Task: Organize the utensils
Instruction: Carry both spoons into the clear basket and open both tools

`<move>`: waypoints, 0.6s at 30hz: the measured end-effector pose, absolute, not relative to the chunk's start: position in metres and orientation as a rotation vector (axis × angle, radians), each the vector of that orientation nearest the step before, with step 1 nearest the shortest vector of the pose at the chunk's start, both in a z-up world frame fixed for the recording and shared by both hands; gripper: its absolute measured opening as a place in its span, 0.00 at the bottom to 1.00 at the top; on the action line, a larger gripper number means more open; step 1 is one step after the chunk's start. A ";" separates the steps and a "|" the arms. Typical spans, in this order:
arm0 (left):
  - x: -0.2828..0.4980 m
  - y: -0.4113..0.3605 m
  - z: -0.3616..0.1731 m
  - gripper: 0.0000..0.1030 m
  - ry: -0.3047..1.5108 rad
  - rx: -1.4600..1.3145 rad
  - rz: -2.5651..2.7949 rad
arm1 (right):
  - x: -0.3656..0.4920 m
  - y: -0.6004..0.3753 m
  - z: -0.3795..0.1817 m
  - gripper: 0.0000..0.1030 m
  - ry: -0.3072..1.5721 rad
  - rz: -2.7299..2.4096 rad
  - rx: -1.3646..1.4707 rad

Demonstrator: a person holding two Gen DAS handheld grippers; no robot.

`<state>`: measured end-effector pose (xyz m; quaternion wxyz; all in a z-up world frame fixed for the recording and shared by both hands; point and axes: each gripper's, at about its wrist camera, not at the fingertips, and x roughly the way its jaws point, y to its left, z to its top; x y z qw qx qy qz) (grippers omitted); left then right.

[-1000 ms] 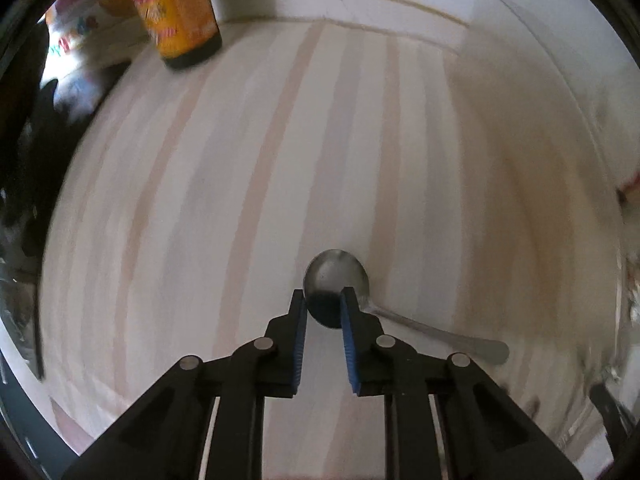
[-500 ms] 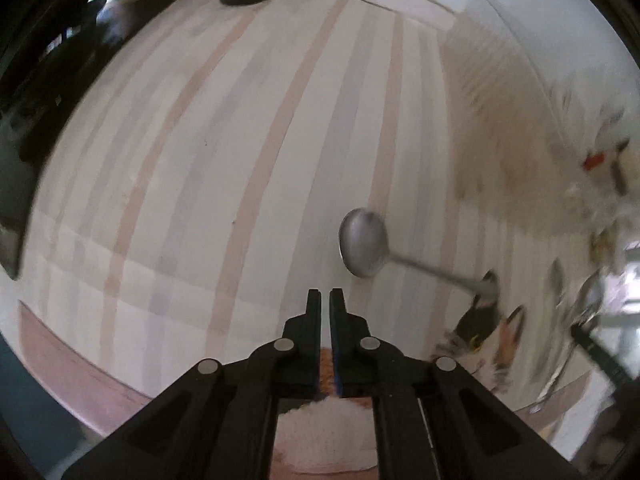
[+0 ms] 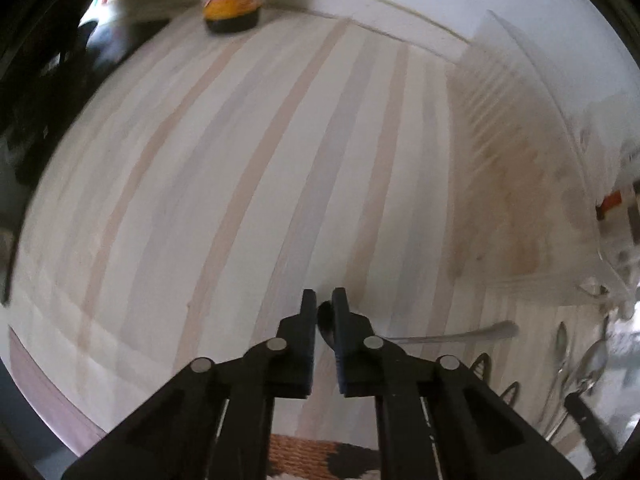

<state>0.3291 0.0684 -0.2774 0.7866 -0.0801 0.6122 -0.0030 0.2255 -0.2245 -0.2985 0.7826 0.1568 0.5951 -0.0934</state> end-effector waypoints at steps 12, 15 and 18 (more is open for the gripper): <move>0.289 0.093 -0.228 0.01 1.254 -0.205 0.013 | 0.225 -0.228 -0.282 0.02 1.247 -0.179 0.344; 0.276 0.102 -0.204 0.00 1.222 -0.229 0.018 | 0.231 -0.226 -0.267 0.02 1.219 -0.151 0.353; 0.265 0.109 -0.177 0.01 1.178 -0.241 0.015 | 0.240 -0.221 -0.247 0.02 1.176 -0.113 0.356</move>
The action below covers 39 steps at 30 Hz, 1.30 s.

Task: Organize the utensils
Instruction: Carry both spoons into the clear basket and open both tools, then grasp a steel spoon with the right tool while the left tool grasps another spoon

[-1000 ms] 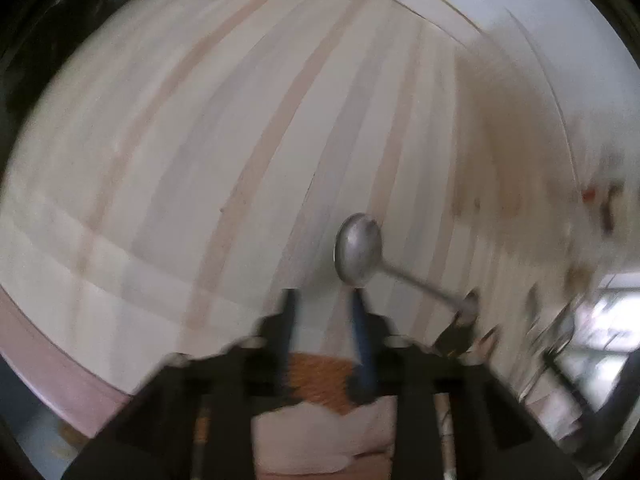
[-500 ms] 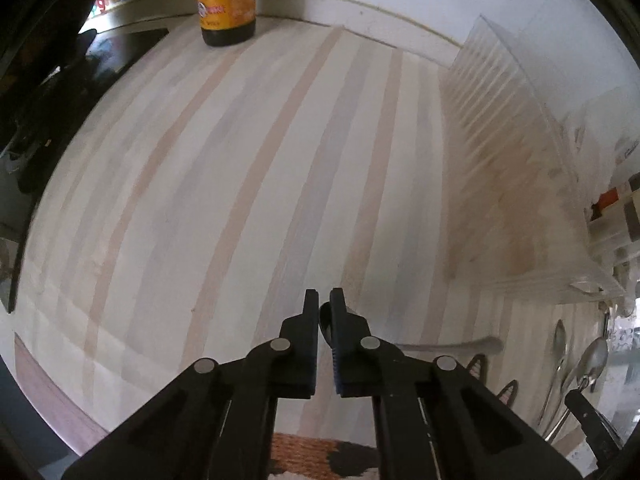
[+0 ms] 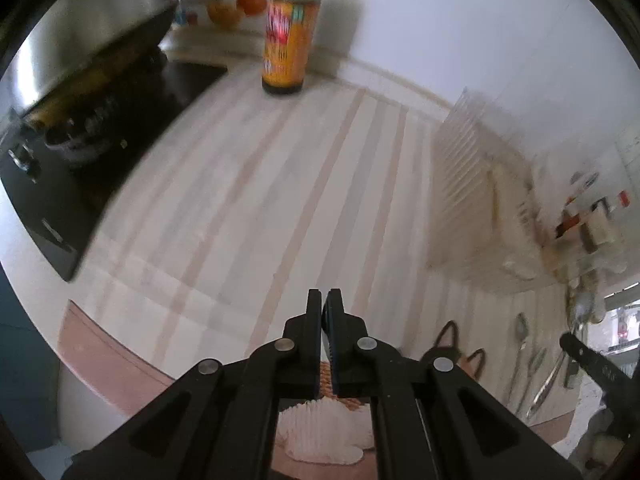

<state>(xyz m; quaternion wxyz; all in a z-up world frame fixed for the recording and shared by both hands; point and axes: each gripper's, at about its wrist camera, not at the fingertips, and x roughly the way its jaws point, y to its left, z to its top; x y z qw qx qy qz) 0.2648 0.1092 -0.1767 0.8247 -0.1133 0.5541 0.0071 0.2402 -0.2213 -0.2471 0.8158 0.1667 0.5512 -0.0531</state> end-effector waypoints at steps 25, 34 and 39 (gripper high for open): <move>0.428 -0.004 -0.084 0.03 1.059 -0.174 -0.253 | 0.410 -0.210 -0.203 0.06 1.133 0.055 0.372; 0.398 -0.025 -0.105 0.70 1.036 -0.009 -0.146 | 0.351 -0.261 -0.198 0.41 1.097 -0.081 0.387; 0.358 -0.048 -0.118 1.00 0.990 0.065 -0.121 | 0.289 -0.299 -0.204 0.55 1.060 -0.191 0.411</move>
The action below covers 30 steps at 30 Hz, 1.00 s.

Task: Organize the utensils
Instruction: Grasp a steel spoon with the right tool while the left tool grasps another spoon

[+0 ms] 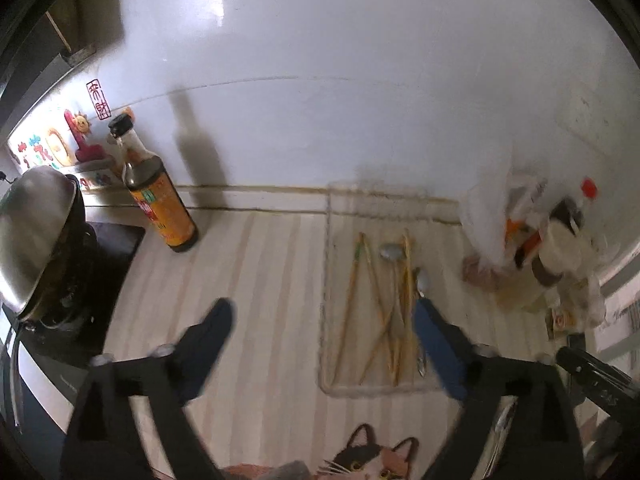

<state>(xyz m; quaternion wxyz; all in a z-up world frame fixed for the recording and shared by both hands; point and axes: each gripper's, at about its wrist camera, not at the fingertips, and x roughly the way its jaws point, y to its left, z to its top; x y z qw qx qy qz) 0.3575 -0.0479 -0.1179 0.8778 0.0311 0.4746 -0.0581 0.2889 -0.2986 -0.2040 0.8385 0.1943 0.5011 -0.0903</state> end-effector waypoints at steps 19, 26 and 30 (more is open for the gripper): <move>0.274 -0.135 -0.258 1.00 1.289 0.343 -0.066 | 0.223 -0.291 -0.344 0.14 1.328 -0.223 0.270; 0.267 -0.195 -0.272 0.99 1.380 0.321 -0.244 | 0.196 -0.327 -0.345 0.05 1.333 -0.318 0.288; 0.269 -0.225 -0.290 0.73 1.441 0.315 -0.302 | 0.181 -0.357 -0.345 0.06 1.339 -0.353 0.340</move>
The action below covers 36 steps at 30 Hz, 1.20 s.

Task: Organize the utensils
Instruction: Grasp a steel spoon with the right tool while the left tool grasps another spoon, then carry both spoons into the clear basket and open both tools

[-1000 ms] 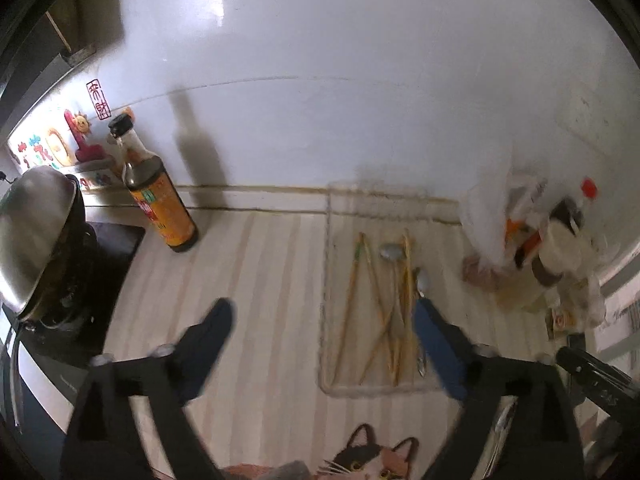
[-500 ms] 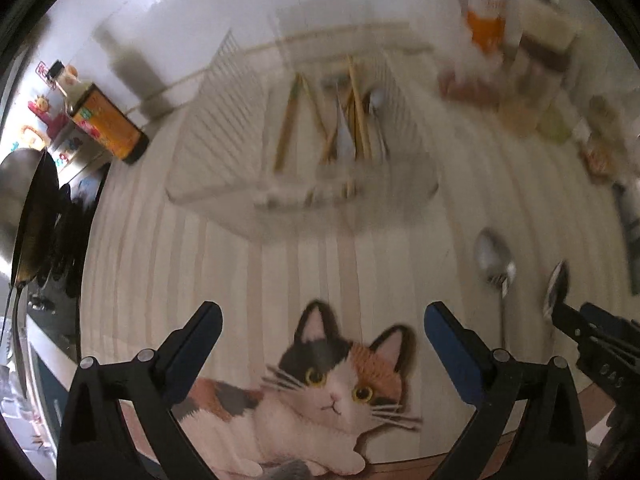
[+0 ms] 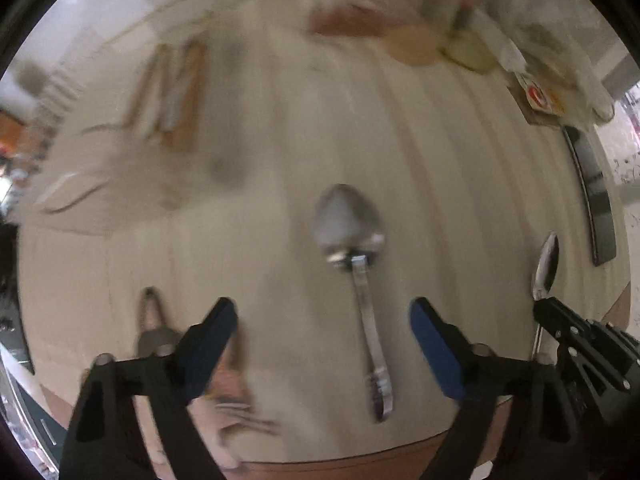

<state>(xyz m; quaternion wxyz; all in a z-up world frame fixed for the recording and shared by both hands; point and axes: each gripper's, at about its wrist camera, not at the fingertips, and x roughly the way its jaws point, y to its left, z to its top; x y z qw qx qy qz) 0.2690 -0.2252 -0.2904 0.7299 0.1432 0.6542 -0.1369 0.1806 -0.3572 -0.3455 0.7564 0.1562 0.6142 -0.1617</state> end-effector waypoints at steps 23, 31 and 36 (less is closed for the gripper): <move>0.221 -0.107 -0.297 0.04 1.496 0.230 -0.209 | 0.180 -0.291 -0.349 0.06 1.418 -0.177 0.327; 0.213 -0.049 -0.298 0.06 1.509 0.087 -0.196 | 0.195 -0.233 -0.350 0.11 1.477 -0.077 0.242; 0.232 -0.021 -0.301 0.11 1.507 0.072 -0.212 | 0.190 -0.261 -0.351 0.14 1.506 -0.063 0.374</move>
